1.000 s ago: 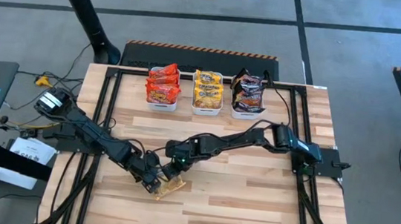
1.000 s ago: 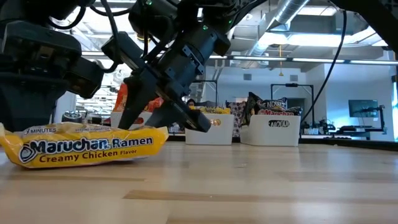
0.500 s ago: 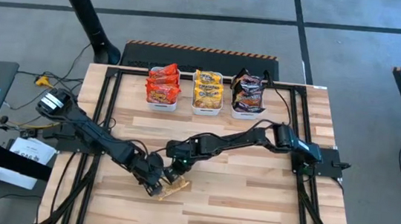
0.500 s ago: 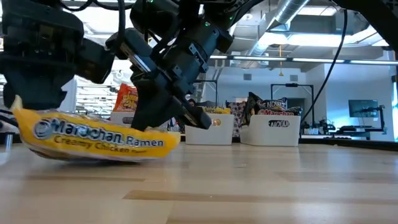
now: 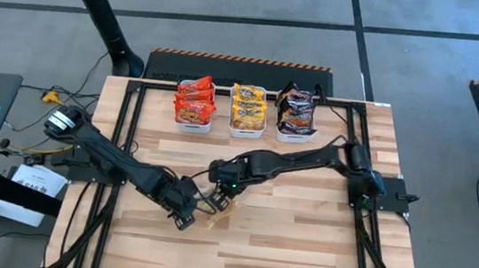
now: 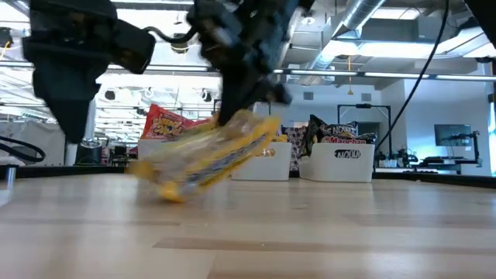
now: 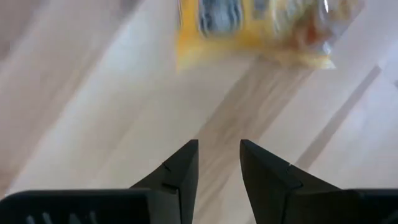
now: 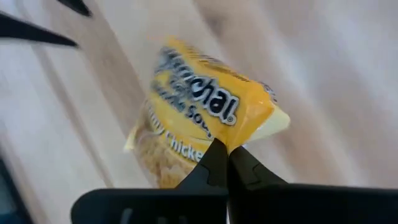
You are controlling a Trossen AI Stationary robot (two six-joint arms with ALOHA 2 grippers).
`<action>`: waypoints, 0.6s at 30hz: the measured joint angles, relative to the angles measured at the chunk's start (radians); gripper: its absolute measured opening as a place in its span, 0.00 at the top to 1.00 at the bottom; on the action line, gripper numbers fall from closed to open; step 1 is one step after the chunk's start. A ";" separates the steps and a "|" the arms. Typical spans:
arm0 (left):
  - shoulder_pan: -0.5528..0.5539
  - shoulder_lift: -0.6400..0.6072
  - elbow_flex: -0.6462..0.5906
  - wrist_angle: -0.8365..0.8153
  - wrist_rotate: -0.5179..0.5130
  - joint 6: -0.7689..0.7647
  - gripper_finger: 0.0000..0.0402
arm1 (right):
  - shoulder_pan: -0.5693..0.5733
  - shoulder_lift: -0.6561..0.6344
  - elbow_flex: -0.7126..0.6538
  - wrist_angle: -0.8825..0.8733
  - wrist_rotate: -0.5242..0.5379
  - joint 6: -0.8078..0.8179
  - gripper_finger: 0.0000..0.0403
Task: Sort Maruchan noodles
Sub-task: Put the yellow noodle pack into the middle white bin
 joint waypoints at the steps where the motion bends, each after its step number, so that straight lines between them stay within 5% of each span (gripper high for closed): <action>1: 0.007 -0.005 0.007 -0.012 -0.010 0.006 0.74 | -0.002 -0.016 0.000 -0.027 0.021 -0.013 0.99; 18: 0.276 -0.286 0.021 -0.094 -0.161 0.217 0.74 | -0.202 -0.290 0.001 -0.165 0.293 -0.256 0.99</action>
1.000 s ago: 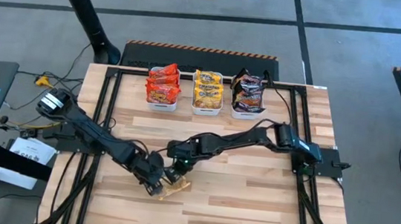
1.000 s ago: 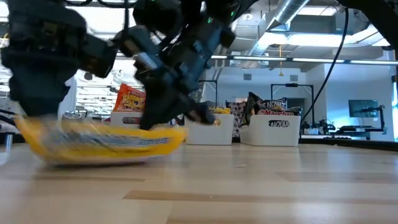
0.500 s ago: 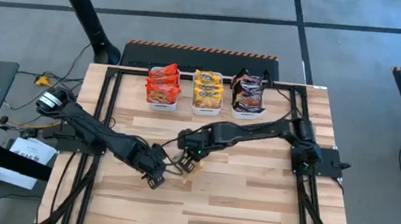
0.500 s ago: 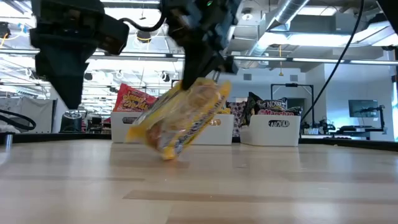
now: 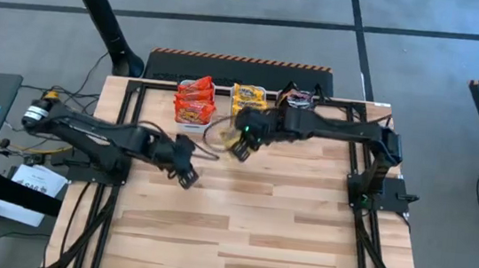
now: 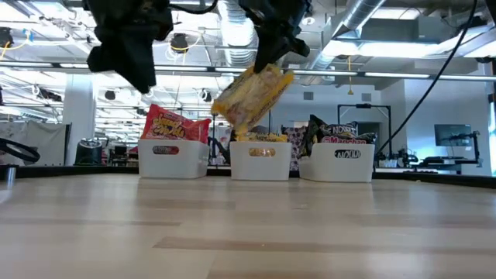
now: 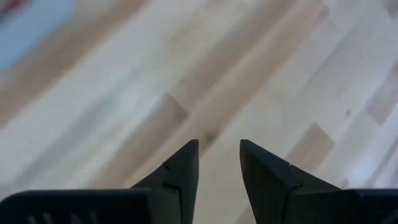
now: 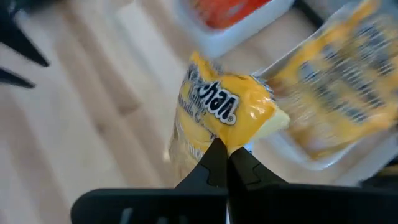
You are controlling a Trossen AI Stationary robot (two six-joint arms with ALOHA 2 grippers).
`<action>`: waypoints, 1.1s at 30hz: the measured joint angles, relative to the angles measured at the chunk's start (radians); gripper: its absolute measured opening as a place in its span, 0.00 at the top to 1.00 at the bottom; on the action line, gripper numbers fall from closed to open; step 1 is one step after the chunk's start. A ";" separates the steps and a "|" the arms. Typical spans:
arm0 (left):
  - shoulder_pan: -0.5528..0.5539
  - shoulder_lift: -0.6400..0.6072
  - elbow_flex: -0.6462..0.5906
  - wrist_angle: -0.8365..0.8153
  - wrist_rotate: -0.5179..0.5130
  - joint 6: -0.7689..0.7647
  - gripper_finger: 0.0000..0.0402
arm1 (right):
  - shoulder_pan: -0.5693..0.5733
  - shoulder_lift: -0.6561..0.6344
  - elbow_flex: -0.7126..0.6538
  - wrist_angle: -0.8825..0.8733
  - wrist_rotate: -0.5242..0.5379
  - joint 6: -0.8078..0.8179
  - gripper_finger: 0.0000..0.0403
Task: Sort Maruchan noodles
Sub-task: Put the yellow noodle pack into the middle white bin
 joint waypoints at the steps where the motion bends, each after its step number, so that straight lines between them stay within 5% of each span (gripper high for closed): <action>1: 0.019 -0.016 0.000 -0.012 -0.007 0.012 0.74 | -0.016 -0.007 0.000 0.006 0.013 -0.018 0.99; 14: 0.197 -0.130 0.000 -0.010 -0.130 0.091 0.74 | -0.222 -0.050 0.000 0.007 0.086 -0.252 0.99; 33: 0.342 -0.134 0.000 -0.012 -0.139 0.091 0.74 | -0.292 -0.027 -0.114 0.224 0.007 -0.306 0.99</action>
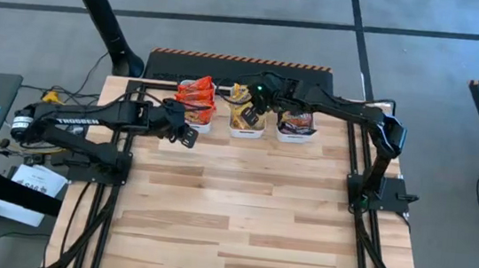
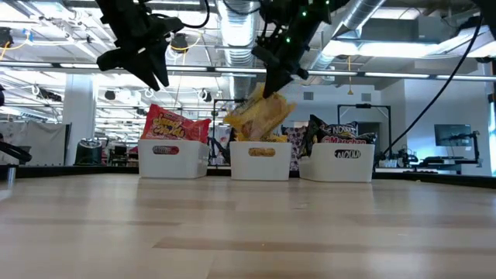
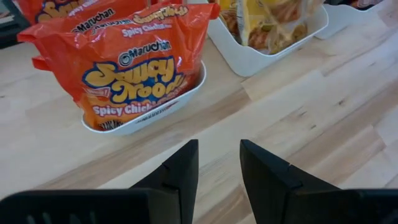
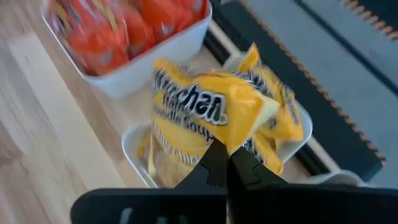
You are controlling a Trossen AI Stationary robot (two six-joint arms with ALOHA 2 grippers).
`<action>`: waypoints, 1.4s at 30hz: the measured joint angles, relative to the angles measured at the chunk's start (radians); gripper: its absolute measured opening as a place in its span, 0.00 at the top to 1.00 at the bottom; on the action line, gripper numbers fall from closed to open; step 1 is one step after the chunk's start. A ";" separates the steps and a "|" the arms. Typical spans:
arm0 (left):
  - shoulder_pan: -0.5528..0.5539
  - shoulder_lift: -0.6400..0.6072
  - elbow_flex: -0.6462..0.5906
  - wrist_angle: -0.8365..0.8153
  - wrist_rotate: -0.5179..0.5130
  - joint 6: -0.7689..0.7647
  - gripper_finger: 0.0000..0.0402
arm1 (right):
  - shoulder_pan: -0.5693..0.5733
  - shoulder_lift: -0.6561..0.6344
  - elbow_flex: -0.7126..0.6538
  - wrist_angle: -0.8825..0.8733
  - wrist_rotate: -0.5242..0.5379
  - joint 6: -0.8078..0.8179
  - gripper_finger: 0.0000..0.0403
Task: Sort Maruchan noodles
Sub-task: Put the yellow noodle pack into the middle white bin
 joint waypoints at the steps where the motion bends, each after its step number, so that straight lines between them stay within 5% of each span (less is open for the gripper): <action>1: 0.002 0.000 0.000 0.000 -0.003 0.000 0.74 | -0.007 0.006 -0.001 -0.004 -0.006 0.000 0.99; 14: 0.005 0.000 0.000 -0.006 -0.014 0.012 0.74 | 0.011 0.094 0.000 -0.021 -0.052 0.035 0.97; 35: 0.034 0.000 0.000 -0.006 -0.006 0.062 0.74 | -0.019 0.058 0.044 -0.305 -0.059 0.095 0.76; 42: 0.034 0.000 0.000 -0.006 -0.006 0.060 0.74 | -0.018 0.053 0.067 -0.311 -0.267 0.098 0.76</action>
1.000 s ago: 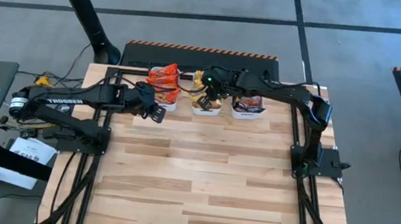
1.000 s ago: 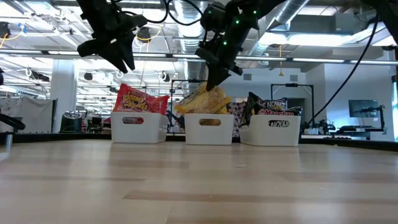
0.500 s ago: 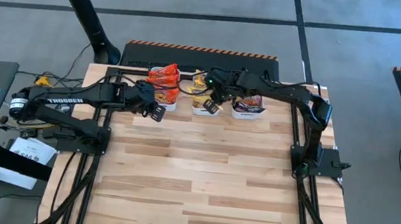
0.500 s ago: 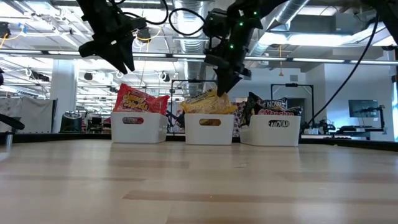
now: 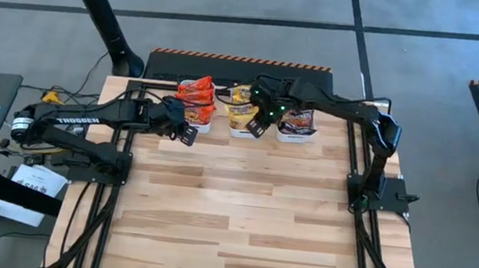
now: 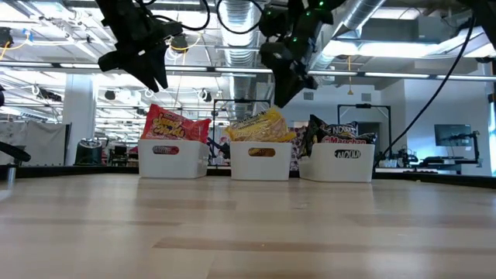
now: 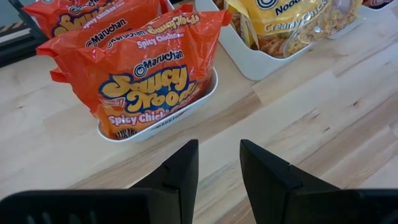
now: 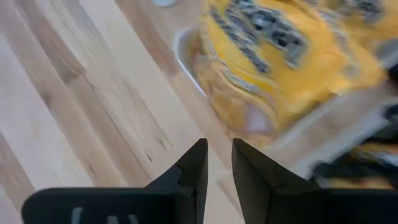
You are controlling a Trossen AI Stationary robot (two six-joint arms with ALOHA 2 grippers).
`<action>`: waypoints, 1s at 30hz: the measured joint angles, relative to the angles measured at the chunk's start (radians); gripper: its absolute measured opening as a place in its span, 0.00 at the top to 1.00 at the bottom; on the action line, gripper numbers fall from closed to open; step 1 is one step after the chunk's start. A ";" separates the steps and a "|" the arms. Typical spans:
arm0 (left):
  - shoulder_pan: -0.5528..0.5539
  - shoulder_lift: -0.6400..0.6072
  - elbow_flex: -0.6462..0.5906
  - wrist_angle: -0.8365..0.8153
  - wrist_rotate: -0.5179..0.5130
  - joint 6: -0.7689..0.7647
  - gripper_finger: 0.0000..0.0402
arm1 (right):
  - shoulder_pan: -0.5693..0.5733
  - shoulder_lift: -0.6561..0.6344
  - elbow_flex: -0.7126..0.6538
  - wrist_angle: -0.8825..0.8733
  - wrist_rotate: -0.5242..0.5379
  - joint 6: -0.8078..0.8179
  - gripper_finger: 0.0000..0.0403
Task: Sort Maruchan noodles
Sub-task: Put the yellow noodle pack into the middle white bin
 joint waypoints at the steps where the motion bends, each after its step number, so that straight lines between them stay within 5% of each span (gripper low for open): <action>1: 0.000 0.000 0.000 0.000 0.000 0.000 0.74 | 0.003 0.012 0.001 0.011 -0.016 0.000 0.76; 19: 0.000 0.000 0.000 0.001 0.010 -0.011 0.74 | -0.029 0.207 0.000 0.115 -0.020 -0.012 0.76; 30: 0.000 0.000 0.000 0.001 0.009 -0.007 0.74 | -0.016 0.160 0.001 0.036 -0.070 0.001 0.76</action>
